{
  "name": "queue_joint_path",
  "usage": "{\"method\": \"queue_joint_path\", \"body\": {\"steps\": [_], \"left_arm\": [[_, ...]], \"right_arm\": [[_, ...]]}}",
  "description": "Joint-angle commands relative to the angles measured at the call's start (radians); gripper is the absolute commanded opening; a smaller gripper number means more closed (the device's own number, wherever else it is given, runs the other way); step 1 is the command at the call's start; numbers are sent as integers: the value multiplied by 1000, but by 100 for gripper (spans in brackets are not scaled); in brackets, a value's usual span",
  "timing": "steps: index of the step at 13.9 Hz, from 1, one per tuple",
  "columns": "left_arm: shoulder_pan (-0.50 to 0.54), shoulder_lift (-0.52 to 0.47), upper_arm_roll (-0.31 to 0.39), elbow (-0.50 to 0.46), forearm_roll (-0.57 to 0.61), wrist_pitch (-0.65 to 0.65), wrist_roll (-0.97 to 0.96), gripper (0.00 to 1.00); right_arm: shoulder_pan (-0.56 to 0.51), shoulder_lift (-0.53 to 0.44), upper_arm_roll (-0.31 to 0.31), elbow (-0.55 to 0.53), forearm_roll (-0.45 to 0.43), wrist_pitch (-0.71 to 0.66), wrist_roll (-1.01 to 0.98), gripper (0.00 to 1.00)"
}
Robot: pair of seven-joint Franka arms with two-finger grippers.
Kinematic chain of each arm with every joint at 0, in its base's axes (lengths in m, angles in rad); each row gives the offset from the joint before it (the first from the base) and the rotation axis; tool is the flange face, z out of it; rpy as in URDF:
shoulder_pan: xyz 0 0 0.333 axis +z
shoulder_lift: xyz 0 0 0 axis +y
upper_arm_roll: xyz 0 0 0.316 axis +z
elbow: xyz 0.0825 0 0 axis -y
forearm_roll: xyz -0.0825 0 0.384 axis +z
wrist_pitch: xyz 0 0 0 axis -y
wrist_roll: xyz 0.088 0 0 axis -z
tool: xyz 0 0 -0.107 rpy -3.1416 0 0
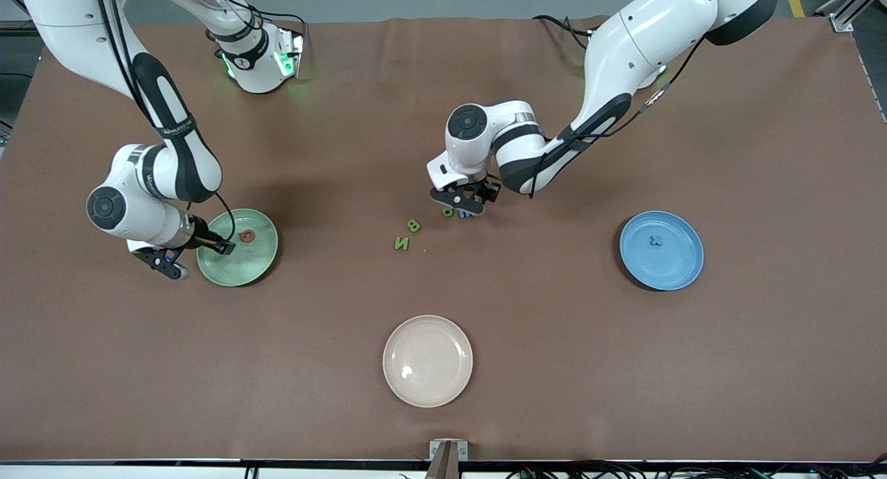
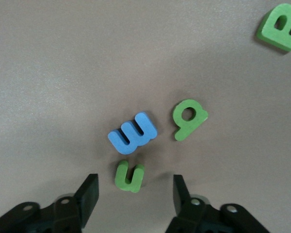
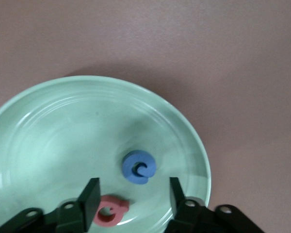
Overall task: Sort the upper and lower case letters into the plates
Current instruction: 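Place the blue C on the green plate while the left gripper reaches the green u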
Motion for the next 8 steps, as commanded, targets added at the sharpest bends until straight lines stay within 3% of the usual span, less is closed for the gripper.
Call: {"method": "queue_joint_path", "body": {"steps": [1, 5, 8], "left_arm": [[-10, 4, 13, 5, 16, 6, -5, 69], [-10, 4, 16, 0, 16, 8, -5, 69], [-10, 15, 16, 2, 16, 11, -5, 63]], "right_arm": [[50, -34, 11, 31, 8, -75, 117, 100], [254, -17, 26, 88, 10, -75, 517, 100], [416, 80, 32, 204, 43, -61, 816, 100]]}}
